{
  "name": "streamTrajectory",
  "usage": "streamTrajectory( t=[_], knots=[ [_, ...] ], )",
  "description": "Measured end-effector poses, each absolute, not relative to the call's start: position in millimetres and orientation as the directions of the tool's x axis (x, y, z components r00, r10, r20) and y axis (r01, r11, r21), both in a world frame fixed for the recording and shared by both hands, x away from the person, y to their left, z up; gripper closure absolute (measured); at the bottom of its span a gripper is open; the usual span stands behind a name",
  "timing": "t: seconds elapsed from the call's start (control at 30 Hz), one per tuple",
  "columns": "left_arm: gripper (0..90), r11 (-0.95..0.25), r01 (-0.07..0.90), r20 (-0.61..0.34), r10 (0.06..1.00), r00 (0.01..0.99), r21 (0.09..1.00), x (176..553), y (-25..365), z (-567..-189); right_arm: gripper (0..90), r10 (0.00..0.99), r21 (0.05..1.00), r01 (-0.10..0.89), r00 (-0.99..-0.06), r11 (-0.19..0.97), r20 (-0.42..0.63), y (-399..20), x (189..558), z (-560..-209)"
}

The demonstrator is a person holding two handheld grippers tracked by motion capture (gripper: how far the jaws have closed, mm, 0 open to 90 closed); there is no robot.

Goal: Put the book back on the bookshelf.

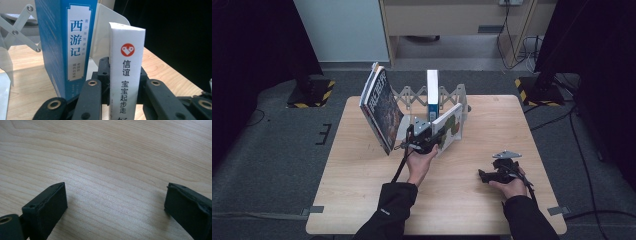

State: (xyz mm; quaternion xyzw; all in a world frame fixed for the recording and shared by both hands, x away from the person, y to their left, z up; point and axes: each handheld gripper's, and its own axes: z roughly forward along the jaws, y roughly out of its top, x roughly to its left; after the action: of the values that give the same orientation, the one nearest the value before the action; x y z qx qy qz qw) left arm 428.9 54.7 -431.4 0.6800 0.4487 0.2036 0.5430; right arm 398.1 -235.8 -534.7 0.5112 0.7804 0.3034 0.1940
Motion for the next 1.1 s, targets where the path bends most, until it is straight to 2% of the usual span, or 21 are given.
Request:
streamTrajectory(
  t=[1.1],
  knots=[
    [73.9,-0.045,0.341,-0.133,0.867,0.480,0.939,435.1,32.0,-462.7,3.9,0.914,0.677,0.675,-0.405,0.292,0.010,-235.9,397.8,-535.5]
  ],
)
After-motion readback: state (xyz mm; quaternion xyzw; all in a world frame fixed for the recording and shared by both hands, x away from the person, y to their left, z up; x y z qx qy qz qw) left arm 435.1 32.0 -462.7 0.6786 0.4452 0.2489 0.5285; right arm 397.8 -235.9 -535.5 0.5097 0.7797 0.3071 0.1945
